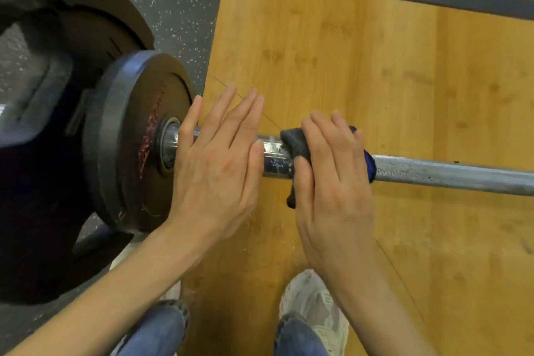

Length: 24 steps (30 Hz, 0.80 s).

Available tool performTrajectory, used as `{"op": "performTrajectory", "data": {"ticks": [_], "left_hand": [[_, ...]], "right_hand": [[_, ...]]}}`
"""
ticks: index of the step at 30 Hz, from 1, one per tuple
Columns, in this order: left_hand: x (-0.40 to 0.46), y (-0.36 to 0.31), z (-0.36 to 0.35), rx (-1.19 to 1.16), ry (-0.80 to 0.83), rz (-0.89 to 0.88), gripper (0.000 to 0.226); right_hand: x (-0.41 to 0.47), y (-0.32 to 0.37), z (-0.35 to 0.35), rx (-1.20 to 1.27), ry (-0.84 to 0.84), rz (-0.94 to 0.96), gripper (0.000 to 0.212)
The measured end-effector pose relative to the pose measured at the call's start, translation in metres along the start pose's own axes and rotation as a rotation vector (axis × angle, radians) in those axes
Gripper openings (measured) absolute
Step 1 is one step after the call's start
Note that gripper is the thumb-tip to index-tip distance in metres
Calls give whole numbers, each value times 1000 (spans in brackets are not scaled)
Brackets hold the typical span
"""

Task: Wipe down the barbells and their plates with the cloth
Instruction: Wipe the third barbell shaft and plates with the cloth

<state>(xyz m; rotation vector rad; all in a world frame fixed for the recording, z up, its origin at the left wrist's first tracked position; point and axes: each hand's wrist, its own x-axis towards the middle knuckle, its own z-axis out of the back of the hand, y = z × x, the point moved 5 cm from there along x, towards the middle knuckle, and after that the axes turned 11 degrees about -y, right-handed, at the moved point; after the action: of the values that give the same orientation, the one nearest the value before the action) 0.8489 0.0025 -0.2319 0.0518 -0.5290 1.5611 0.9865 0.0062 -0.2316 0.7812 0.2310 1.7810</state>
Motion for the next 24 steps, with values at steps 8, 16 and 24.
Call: {"op": "performTrajectory", "data": {"ticks": [8,16,24], "left_hand": [[18,5,24,-229,44,47,54],[15,28,76,56,-102,-41,53],[15,30,69,95,-169,-55,48]], "right_hand": [[34,13,-23,-352,4,162,28],[42,12,-27,-362,-51,84,36],[40,9,-17,-381,23,222,39]]}}
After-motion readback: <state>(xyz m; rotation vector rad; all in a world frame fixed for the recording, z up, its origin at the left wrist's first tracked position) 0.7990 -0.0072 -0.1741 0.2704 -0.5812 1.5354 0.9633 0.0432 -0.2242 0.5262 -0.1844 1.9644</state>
